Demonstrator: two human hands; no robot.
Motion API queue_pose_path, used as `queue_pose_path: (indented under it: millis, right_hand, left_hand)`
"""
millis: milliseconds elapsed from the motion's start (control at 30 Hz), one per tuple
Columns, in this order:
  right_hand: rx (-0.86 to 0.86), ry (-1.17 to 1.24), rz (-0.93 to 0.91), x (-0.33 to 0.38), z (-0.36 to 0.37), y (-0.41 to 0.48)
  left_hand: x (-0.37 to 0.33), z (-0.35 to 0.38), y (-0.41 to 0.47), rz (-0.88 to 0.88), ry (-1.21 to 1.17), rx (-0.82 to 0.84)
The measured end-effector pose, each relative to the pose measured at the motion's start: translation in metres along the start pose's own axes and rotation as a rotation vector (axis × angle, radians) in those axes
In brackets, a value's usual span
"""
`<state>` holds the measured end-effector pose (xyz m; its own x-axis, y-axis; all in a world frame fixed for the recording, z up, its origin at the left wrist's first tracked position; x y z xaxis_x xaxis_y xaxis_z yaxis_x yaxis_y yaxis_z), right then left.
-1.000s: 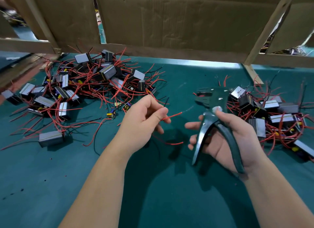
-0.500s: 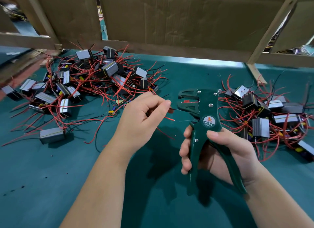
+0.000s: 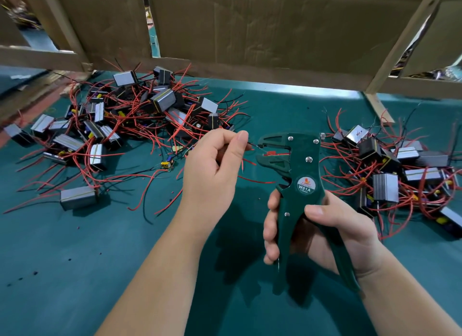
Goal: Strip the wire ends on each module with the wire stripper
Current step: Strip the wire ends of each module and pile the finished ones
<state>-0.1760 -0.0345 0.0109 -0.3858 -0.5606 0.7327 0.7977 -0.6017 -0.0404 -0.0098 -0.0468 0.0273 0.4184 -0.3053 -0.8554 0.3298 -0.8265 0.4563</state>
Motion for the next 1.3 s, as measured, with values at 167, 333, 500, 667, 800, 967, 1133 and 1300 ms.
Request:
queue_pose_path:
  millis: [167,333,500,667,800,967,1133,1300]
  right_hand:
    - [-0.017,0.034,-0.016,-0.003,0.000,0.004]
    - [0.028,0.072,-0.011,-0.003,0.003,0.002]
    - [0.015,0.067,-0.018,0.000,0.003,0.003]
    - [-0.063,0.007,-0.014,-0.001,-0.001,0.002]
    - [-0.077,-0.004,-0.009,0.000,-0.002,0.001]
    - [-0.080,-0.013,0.004,0.000,-0.001,0.002]
    - [-0.112,-0.002,-0.010,-0.002,-0.001,0.002]
    - [-0.317,0.017,-0.051,-0.009,-0.001,0.008]
  left_hand:
    - [-0.001,0.007,-0.002,-0.226,-0.361,-0.032]
    - [-0.004,0.006,-0.005,-0.079,-0.159,0.007]
    - [-0.004,0.005,-0.003,0.035,-0.001,0.027]
    - [-0.005,0.000,-0.003,0.173,0.144,0.004]
    - [-0.006,0.000,-0.003,0.228,0.176,-0.007]
    - [-0.005,0.000,-0.002,0.266,0.195,-0.003]
    - [-0.004,-0.001,0.000,0.290,0.220,0.020]
    - [0.013,0.004,-0.001,0.055,0.232,0.308]
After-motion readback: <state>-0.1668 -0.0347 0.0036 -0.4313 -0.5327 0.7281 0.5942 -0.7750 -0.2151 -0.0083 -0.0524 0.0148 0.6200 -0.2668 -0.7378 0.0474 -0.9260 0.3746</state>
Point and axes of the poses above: each hand's wrist, its own y-axis towards the middle knuckle, its own z-axis out of the palm, x = y × z, the point moved 3 cm from there along y, towards the middle knuckle, and after that the axes turned 7 degrees about y, right-handed, at the moved point
